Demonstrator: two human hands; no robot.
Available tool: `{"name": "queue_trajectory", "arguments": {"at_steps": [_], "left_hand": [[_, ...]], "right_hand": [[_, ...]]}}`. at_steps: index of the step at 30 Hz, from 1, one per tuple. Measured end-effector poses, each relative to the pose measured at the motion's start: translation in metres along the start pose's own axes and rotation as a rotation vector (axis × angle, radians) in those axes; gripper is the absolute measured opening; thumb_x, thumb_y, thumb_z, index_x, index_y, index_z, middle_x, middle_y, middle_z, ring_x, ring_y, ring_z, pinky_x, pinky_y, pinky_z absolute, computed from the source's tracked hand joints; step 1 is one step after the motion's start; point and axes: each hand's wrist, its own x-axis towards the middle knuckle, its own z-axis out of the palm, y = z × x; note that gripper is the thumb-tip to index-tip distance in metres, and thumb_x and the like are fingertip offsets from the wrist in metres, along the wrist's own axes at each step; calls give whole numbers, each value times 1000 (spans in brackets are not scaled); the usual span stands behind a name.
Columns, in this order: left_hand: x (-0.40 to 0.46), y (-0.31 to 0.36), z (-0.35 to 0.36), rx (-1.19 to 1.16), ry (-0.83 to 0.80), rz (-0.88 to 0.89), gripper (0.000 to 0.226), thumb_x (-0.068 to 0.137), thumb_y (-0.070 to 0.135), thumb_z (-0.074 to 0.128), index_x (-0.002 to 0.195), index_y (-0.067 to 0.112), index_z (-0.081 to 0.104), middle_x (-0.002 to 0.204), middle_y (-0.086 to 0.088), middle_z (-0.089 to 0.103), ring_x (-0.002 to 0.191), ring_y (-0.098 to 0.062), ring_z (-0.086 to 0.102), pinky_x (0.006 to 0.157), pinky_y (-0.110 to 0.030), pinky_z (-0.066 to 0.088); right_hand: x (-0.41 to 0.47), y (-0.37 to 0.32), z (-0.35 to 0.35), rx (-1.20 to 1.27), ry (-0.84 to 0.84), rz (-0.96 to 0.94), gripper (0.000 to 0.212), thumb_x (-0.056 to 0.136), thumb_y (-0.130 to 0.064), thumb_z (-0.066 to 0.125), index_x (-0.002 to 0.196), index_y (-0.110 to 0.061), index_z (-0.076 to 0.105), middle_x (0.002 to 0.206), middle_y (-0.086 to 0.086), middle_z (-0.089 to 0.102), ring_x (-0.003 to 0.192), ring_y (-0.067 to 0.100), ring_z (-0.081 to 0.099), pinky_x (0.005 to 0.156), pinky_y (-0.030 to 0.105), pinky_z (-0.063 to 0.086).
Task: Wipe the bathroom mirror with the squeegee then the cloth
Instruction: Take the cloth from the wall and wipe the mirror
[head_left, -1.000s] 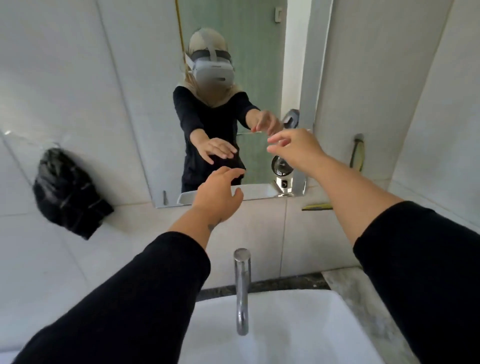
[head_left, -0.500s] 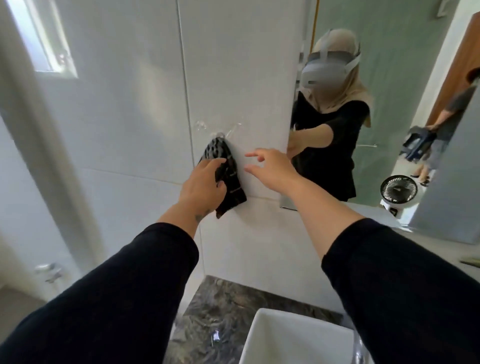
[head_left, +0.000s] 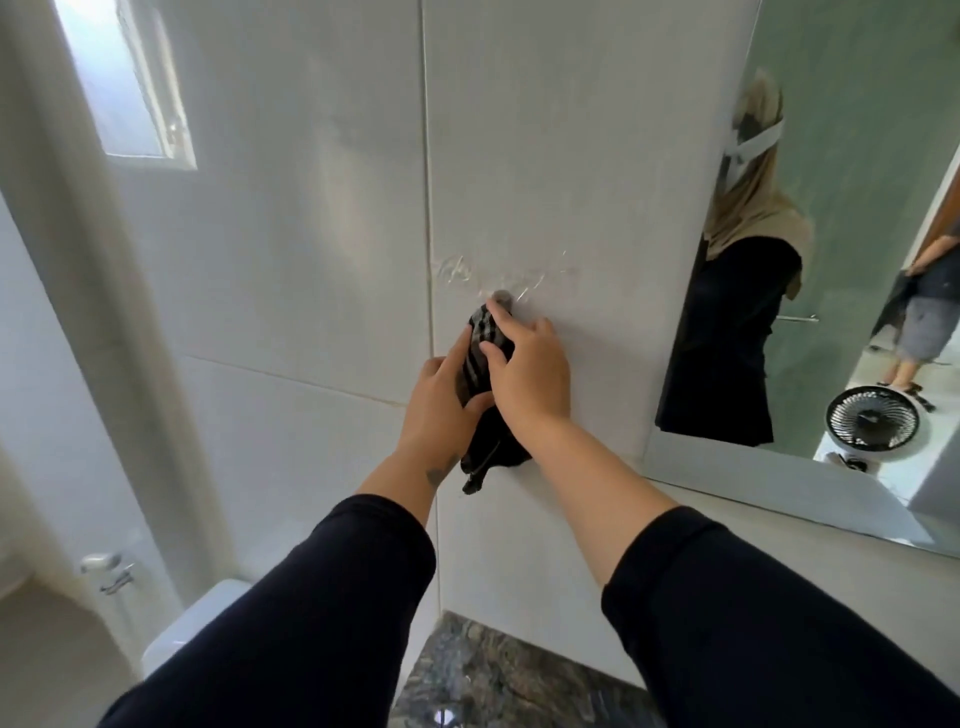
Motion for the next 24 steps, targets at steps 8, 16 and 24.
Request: {"name": "queue_trajectory", "arguments": {"at_steps": [8, 16, 24], "left_hand": [[-2, 75, -20, -21, 88, 177, 71, 89, 19, 61, 149, 35, 26, 119, 3, 50, 106, -10, 51, 88, -21, 41], [-4, 211, -24, -33, 108, 425, 66, 91, 20, 59, 148, 34, 27, 107, 0, 55, 100, -13, 56, 89, -27, 48], [23, 292, -25, 29, 28, 499, 65, 94, 53, 42, 150, 38, 13, 144, -3, 42, 123, -21, 51, 102, -38, 43]], "right_hand": [[11, -31, -69, 230, 113, -154, 49, 91, -21, 62, 138, -28, 48, 100, 1, 55, 89, 8, 51, 91, 21, 44], [30, -81, -201, 312, -18, -296, 44, 98, -20, 51, 141, -30, 44, 145, -3, 45, 132, 7, 41, 111, 19, 32], [86, -112, -295, 186, 392, -287, 39, 98, -23, 48, 136, -32, 49, 126, 0, 57, 115, 12, 52, 94, 21, 38]]}}
